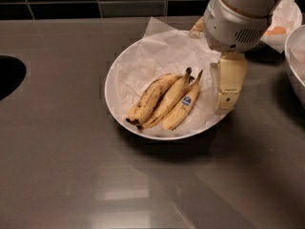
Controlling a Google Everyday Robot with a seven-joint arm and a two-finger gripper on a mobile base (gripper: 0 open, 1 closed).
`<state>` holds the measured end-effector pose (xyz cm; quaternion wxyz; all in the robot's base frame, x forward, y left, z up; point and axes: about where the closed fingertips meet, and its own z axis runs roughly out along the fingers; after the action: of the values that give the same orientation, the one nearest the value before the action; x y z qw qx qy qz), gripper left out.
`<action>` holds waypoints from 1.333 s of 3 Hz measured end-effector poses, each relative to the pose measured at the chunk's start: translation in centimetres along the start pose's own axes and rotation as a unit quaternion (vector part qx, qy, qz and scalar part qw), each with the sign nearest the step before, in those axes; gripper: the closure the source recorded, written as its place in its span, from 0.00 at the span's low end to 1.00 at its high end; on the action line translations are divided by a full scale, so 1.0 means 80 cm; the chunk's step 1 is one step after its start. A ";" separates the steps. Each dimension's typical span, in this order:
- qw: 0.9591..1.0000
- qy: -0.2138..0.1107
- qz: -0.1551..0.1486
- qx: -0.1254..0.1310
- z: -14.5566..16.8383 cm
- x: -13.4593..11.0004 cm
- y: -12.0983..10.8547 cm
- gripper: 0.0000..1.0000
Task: Pick banana from white bowl
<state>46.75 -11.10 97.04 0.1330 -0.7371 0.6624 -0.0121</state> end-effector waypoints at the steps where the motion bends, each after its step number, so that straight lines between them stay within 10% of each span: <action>1: 1.000 -0.008 -0.020 -0.003 0.005 -0.016 -0.006 0.00; 4: 0.994 -0.042 -0.086 -0.050 0.038 -0.055 -0.005 0.24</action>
Offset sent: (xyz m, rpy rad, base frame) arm -0.0006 0.0420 -0.0175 0.0038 0.0879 0.1908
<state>47.19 -6.18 94.90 0.1226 -0.7967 0.5904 0.0406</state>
